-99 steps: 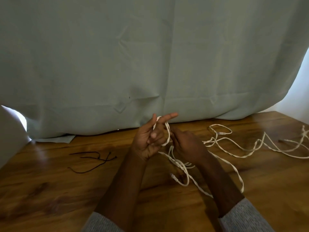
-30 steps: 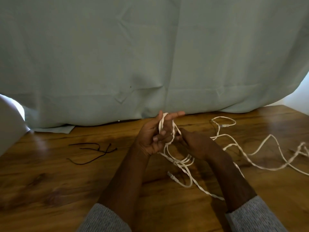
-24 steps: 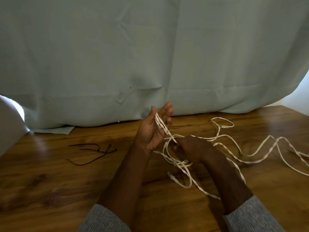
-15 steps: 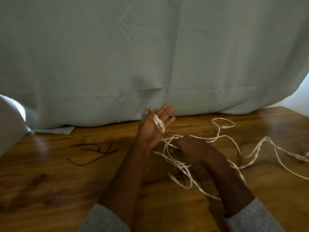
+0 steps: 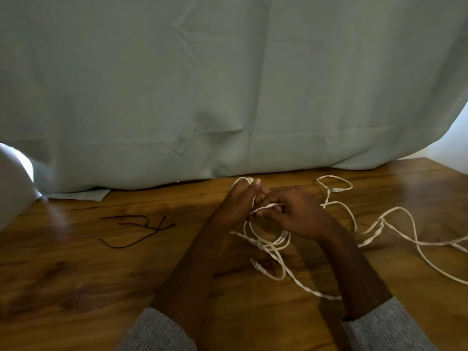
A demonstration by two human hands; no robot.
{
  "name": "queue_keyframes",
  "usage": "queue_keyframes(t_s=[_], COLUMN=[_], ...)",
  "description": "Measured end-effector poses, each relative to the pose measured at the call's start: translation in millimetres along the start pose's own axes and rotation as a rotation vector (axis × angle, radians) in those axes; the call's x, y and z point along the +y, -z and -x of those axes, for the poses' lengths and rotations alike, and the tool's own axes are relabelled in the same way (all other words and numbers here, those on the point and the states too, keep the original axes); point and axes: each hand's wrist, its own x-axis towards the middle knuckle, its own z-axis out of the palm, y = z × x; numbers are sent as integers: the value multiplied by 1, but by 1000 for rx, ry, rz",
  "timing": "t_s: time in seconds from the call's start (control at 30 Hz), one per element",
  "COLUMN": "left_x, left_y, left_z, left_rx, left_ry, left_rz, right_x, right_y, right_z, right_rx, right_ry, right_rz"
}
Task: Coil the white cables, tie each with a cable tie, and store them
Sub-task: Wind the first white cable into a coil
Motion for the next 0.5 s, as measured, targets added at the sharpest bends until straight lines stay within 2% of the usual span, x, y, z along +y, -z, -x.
queue_keyframes(t_s=[0.1,0.2,0.37,0.5], left_x=[0,4,4,4], left_y=[2,4,16,26], left_z=[3,5,9,12], left_rx=[-103,-196,-519,-798], left_ry=[88,171,386,394], left_rz=[43,223,434,579], right_x=[3,11,15,9], right_y=[4,8,1,-5], right_z=[1,2,-1,-3], right_rx=[33,116,159,58], right_ry=[-9,12,43,13], right_rz=[-56,-4,106,-29])
